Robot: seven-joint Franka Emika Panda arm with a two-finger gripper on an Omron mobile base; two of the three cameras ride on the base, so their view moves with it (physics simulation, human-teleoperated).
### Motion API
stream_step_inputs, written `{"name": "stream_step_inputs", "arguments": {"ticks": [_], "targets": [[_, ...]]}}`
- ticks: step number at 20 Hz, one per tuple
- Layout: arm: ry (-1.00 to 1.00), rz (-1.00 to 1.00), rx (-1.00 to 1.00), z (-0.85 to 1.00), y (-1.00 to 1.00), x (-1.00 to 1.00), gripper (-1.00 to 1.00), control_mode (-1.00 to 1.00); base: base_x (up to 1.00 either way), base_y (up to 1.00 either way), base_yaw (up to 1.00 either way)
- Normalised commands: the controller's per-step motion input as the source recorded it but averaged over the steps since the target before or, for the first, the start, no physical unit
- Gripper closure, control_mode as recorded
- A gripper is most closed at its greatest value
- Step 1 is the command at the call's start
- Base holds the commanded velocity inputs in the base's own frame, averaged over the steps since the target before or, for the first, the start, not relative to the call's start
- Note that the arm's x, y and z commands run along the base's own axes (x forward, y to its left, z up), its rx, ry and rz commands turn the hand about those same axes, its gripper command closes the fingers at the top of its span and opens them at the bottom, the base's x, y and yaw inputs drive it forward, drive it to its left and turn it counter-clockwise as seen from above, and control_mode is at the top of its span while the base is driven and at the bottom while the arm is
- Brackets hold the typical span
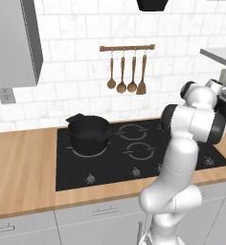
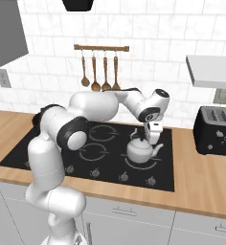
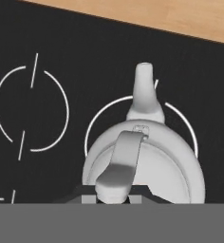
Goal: Pick the kettle from the counter and place it on a stove burner. Then turn the burner on.
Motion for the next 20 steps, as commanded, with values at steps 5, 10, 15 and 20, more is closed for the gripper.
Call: {"name": "stream_step_inputs", "arguments": {"ticks": [5,10,15,20], "targets": [[0.0,0.0,0.0,0.0,0.0,0.01,-1.0,-1.0,0.0,0.0,0.0],[0.0,0.0,0.0,0.0,0.0,0.0,-1.0,-1.0,0.0,0.0,0.0],[-0.02,0.0,0.0,0.12,0.0,-0.02,-1.0,-1.0,0.0,0.0,0.0],[-0.12,0.0,0.0,0.51,0.0,-0.07,-1.0,-1.0,0.0,0.0,0.0]]}}
